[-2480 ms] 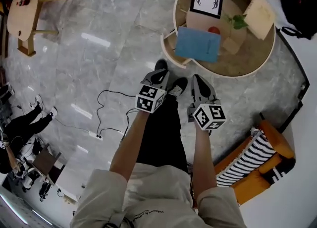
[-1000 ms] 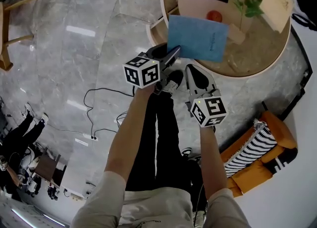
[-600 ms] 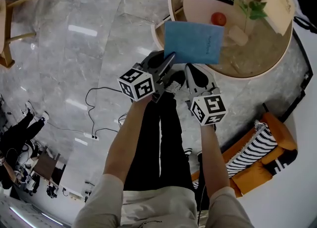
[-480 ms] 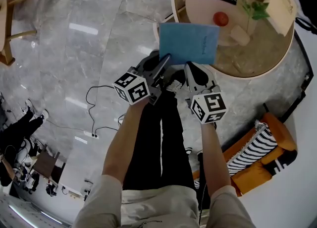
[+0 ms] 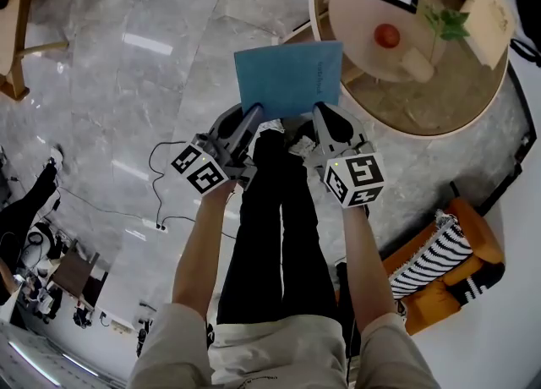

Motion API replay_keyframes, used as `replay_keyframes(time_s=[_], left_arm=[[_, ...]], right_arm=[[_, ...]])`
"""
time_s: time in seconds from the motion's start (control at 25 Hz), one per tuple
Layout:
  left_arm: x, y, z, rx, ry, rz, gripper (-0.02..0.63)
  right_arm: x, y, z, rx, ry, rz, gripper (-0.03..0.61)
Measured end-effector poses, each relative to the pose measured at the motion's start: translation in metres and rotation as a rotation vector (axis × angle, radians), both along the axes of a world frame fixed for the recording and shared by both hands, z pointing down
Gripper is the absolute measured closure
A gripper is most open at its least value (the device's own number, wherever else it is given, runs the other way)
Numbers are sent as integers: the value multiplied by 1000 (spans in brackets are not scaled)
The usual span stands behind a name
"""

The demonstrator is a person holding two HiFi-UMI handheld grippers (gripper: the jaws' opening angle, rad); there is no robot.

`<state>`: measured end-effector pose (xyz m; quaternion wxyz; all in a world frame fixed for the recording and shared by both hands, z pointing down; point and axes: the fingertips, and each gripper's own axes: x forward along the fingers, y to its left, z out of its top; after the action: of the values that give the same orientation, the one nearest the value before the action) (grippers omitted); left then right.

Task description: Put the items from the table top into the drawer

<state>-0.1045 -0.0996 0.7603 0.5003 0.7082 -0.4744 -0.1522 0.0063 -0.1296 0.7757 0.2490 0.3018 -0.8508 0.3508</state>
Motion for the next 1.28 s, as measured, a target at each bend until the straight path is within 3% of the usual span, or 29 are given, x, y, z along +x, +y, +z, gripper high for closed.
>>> replay_keyframes(time_s=[0.28,0.56,0.76,1.12,1.28], left_arm=[[-19,20,-4,-12,-9,-43,559],[-26,34,2,-43,22,-153,558],[-22,48,41,-110,86,-202,558],[33,2,118,-246,93,-119,558],[61,-22,155,-322,51,-41,558]], right_arm=[[1,7,1,-7,-6,5,545],[27,10,13,-17,2,34,545],[53,19,28,-49,26,66,545],[85,29,29,-48,77,-4,545],[102,26,16,-45,81,12,545]])
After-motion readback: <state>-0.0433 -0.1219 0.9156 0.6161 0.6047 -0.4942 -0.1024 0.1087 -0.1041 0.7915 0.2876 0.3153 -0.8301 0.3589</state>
